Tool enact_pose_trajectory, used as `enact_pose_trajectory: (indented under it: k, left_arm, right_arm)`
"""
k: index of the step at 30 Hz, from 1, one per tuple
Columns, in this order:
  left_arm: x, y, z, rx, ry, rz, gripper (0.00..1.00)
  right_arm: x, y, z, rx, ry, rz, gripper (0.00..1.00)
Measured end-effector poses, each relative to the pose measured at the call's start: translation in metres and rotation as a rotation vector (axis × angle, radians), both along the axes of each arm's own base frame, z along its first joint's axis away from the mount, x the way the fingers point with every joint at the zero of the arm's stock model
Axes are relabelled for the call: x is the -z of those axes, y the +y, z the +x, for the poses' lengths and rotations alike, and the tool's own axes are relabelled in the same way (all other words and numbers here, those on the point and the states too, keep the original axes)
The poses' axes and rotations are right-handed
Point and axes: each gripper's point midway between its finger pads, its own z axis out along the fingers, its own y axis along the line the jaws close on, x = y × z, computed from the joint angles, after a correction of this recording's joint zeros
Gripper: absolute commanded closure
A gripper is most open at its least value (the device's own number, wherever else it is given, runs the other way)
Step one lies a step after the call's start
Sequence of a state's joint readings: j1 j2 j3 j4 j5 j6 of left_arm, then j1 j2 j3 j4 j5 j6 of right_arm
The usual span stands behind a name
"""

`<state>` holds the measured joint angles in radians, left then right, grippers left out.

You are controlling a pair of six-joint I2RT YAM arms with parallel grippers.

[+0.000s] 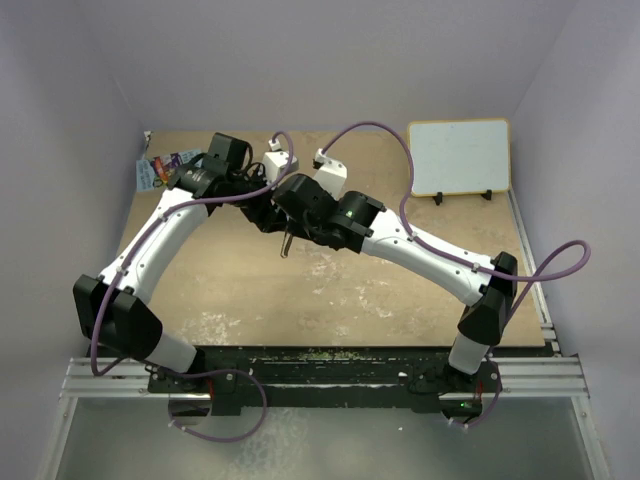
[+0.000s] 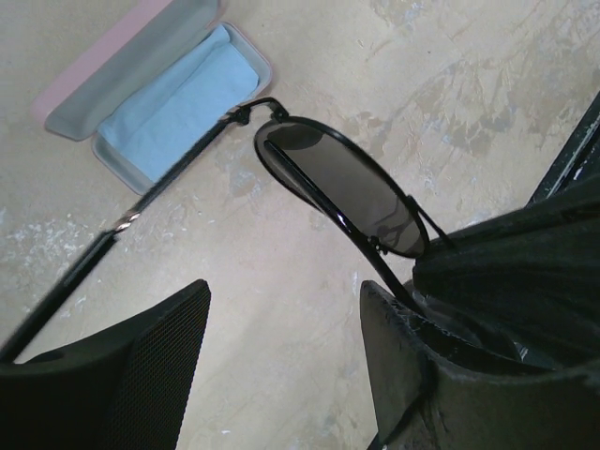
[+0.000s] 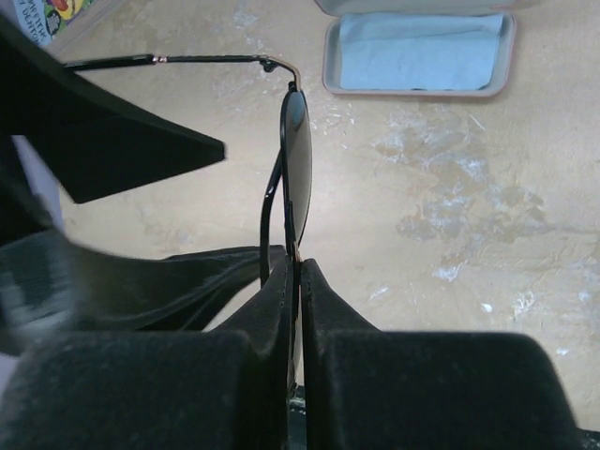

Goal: Organize the sunglasses
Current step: Fold the sunglasses.

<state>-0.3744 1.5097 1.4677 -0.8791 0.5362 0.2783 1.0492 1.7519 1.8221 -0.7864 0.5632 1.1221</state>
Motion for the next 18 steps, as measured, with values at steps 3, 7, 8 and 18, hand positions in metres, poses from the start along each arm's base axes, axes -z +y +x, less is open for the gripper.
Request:
enact_pose_trajectory:
  k: [3, 7, 8, 18]
  left_arm:
    - [-0.013, 0.004, -0.003, -0.011, -0.048, 0.001, 0.31]
    - [-0.041, 0.011, -0.008, -0.036, -0.144, -0.008, 0.31]
    - [-0.047, 0.013, -0.009, -0.040, -0.165, -0.013, 0.31]
    - [-0.087, 0.041, -0.001, -0.176, -0.347, 0.038, 0.31]
  right_arm:
    - [0.003, -0.006, -0.006, 0.019, 0.013, 0.009, 1.00]
    - [0.011, -0.024, -0.015, 0.058, 0.032, 0.001, 1.00]
    - [0.013, -0.028, -0.016, 0.067, 0.037, 0.000, 1.00]
    - [0.033, -0.042, -0.022, 0.109, 0.068, -0.020, 1.00]
